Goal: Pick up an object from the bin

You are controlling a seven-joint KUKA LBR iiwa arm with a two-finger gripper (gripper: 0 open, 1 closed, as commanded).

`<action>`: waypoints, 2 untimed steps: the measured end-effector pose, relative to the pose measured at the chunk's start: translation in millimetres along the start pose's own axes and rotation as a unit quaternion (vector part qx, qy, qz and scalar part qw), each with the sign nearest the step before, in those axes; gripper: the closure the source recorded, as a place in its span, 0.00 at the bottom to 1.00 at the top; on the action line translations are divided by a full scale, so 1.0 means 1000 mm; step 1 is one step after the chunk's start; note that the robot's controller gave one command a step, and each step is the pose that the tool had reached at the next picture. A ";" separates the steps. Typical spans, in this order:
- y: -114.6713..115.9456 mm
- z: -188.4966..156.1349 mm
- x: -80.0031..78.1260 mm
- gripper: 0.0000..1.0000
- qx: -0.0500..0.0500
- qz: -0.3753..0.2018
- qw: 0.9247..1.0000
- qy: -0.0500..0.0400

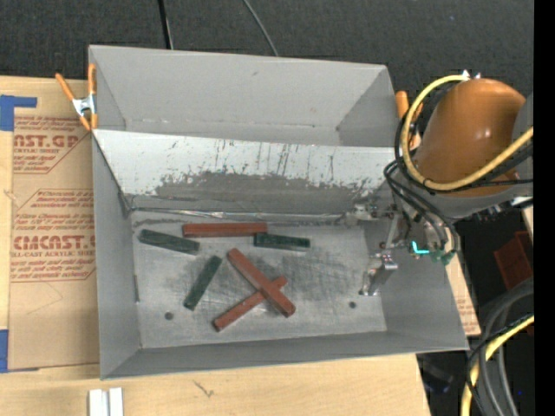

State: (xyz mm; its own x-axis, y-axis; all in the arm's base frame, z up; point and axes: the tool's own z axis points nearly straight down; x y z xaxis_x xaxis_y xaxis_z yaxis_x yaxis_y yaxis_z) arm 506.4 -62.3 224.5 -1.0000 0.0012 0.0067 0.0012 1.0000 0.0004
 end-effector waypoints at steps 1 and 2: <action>0.000 -0.004 -0.002 0.00 0.000 -0.001 1.000 -0.004; 0.003 0.004 -0.004 0.00 0.002 0.001 1.000 -0.009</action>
Offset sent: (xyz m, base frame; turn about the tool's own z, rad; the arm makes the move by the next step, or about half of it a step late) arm 0.0140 0.0619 -0.1507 0.0137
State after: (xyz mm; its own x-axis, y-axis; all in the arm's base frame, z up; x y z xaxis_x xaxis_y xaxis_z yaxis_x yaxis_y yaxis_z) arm 510.5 -58.9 220.4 -0.9999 0.0041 -0.0117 0.0041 1.0000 -0.0028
